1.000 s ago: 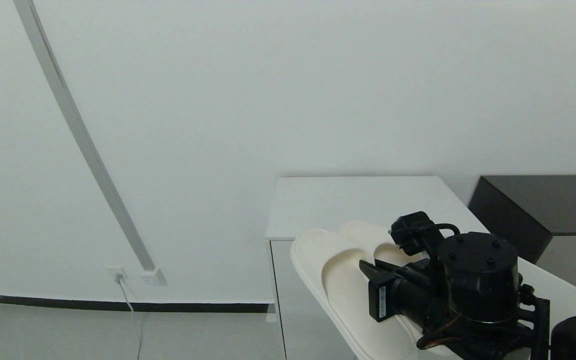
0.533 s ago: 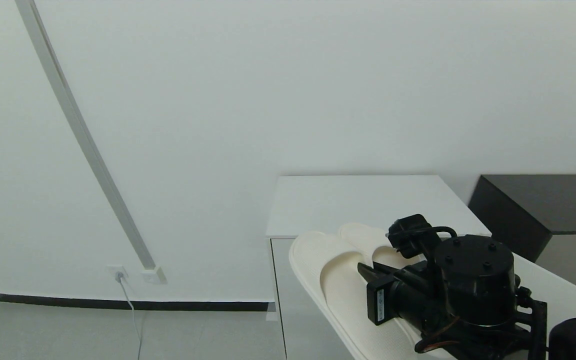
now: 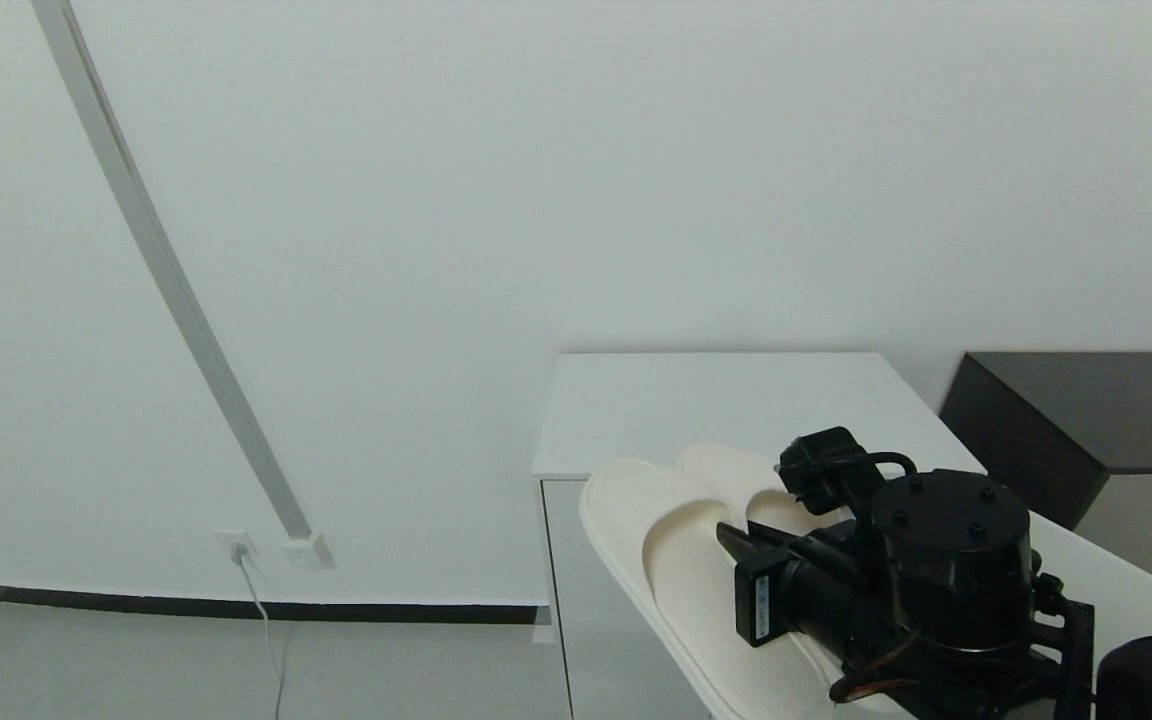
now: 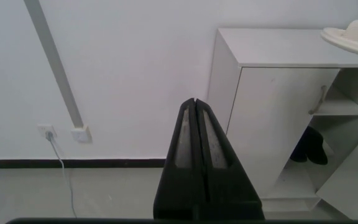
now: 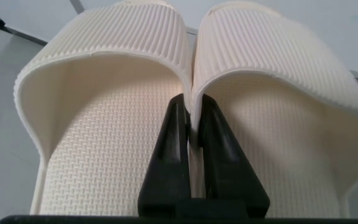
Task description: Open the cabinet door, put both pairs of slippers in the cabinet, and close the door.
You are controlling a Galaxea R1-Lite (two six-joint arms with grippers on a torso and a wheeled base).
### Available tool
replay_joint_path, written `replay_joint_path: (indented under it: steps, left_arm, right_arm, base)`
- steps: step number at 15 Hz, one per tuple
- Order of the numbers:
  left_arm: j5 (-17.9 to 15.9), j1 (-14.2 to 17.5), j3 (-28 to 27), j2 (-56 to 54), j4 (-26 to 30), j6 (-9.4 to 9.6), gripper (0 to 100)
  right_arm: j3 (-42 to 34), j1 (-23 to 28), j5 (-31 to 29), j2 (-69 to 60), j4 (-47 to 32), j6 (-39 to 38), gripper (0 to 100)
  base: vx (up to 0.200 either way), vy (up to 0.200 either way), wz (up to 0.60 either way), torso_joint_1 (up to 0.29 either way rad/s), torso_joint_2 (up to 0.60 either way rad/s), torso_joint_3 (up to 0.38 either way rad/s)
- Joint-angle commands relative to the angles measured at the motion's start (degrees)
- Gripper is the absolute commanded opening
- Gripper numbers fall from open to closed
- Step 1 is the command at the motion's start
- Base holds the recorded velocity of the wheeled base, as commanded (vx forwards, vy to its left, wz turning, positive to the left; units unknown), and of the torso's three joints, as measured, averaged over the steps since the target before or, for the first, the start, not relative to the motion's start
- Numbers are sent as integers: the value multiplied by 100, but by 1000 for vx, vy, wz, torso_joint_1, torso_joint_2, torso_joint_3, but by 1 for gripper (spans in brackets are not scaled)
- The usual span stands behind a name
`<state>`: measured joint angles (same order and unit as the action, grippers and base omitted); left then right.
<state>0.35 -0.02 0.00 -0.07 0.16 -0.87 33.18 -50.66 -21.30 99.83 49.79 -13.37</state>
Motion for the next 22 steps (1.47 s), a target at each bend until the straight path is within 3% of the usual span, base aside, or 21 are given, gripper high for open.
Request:
replay_joint_path:
  steps: [1, 15, 22]
  left_arm:
    - [0, 2, 0, 7, 2, -1, 0]
    - [0, 2, 0, 7, 2, 7, 0]
    - [0, 2, 0, 7, 2, 7, 0]
  right_arm:
    - [-66, 4, 3, 10, 31, 1, 0]
    - [-198, 57, 12, 37, 154, 63, 0]
    - [-523, 136, 20, 107, 664, 291, 0]
  base:
    - [0, -200, 0, 2, 2, 2]
    - [0, -200, 0, 2, 1, 2]
    - [0, 0, 0, 0, 0, 0]
